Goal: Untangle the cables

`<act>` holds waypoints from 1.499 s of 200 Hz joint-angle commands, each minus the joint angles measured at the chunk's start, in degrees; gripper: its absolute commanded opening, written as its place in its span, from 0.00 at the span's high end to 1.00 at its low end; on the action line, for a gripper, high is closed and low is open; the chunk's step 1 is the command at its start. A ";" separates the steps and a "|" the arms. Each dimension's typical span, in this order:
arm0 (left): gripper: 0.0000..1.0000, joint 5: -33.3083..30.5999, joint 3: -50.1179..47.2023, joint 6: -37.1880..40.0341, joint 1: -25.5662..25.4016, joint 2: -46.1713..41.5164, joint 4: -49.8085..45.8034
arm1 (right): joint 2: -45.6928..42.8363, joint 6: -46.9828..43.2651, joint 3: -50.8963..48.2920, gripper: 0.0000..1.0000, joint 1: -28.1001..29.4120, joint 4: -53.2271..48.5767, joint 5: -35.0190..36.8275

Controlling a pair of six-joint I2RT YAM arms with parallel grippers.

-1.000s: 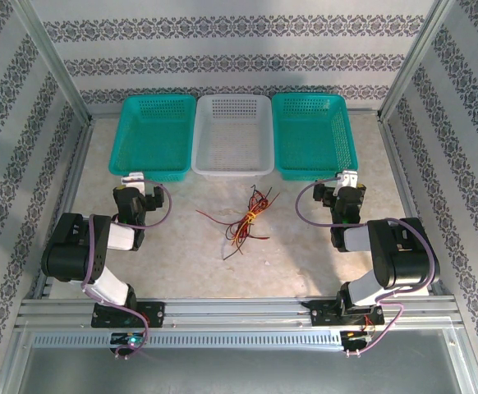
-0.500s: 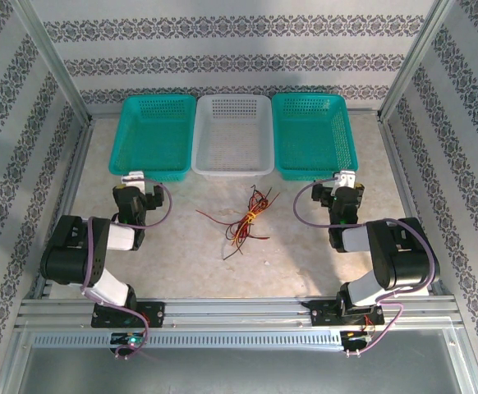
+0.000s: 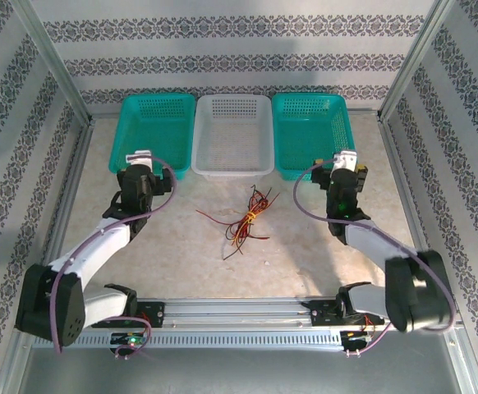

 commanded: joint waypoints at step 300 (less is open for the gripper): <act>0.25 14.91 7.22 -22.10 -22.19 -11.64 -27.51 | -0.39 43.62 19.45 0.02 44.48 -66.59 -9.29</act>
